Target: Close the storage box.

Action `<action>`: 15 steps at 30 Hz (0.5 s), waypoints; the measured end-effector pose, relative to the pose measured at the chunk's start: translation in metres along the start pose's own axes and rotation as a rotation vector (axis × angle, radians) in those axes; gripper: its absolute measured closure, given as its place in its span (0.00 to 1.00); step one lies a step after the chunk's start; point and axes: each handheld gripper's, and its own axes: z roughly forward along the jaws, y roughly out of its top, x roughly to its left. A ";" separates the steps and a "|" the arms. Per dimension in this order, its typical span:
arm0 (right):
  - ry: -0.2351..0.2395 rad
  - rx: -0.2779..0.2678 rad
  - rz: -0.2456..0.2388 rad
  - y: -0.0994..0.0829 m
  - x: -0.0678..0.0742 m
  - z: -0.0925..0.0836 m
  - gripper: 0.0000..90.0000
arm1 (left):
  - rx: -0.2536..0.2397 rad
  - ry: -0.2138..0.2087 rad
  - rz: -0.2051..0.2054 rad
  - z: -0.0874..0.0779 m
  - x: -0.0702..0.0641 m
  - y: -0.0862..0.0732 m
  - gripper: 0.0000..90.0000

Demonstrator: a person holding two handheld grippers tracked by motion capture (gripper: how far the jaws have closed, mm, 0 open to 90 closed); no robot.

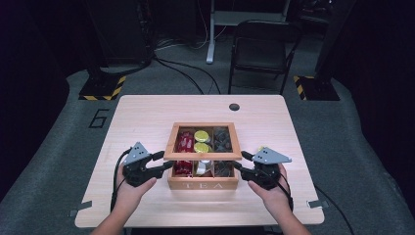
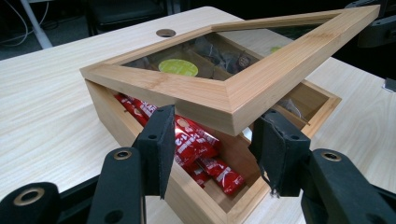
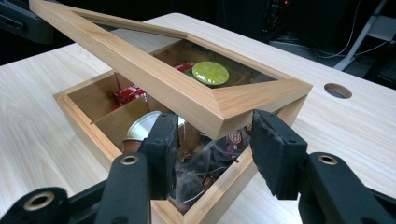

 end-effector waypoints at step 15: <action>-0.018 0.026 -0.009 -0.012 0.009 0.000 0.58 | 0.010 0.008 -0.003 0.004 -0.004 -0.016 0.57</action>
